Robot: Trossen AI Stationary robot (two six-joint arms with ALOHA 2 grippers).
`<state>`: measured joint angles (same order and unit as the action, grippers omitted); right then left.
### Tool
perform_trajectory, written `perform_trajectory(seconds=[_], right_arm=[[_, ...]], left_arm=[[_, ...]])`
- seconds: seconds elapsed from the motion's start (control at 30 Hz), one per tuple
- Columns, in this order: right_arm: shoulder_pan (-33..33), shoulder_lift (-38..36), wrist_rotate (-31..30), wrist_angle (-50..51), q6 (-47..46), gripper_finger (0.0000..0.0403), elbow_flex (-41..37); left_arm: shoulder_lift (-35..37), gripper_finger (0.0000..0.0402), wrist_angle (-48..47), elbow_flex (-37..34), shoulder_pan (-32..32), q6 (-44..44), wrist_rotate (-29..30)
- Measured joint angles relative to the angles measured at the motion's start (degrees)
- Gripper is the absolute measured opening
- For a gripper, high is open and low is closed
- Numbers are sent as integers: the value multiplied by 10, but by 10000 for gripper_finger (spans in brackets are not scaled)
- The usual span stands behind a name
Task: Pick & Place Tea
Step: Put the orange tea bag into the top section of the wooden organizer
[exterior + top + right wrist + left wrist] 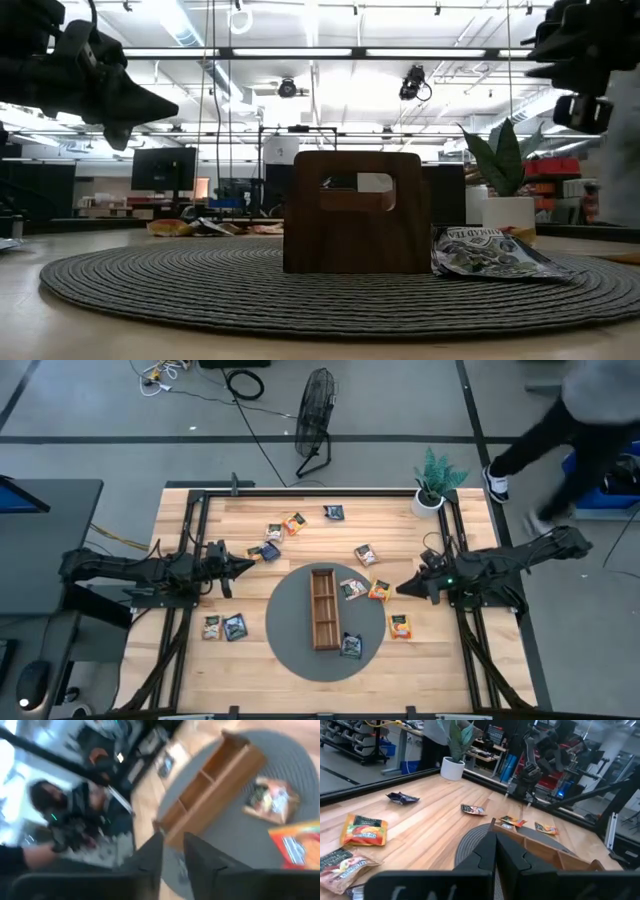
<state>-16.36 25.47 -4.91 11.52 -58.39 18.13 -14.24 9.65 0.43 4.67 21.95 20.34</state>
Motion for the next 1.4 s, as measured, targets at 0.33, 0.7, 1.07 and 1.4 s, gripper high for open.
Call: perform_trajectory(seconds=[0.33, 0.7, 1.07, 1.4], right_arm=[[0, 59, 15, 89, -187, 208, 28], [0, 114, 2, 40, -453, 233, -35], [2, 218, 11, -8, -515, 231, -36], [10, 326, -6, -60, -559, 231, -36]], left_arm=[[0, 14, 43, 0, 0, 14, 0], [0, 14, 100, 0, 0, 14, 0], [0, 14, 118, 0, 0, 14, 0], [0, 14, 155, 0, 0, 10, 1]])
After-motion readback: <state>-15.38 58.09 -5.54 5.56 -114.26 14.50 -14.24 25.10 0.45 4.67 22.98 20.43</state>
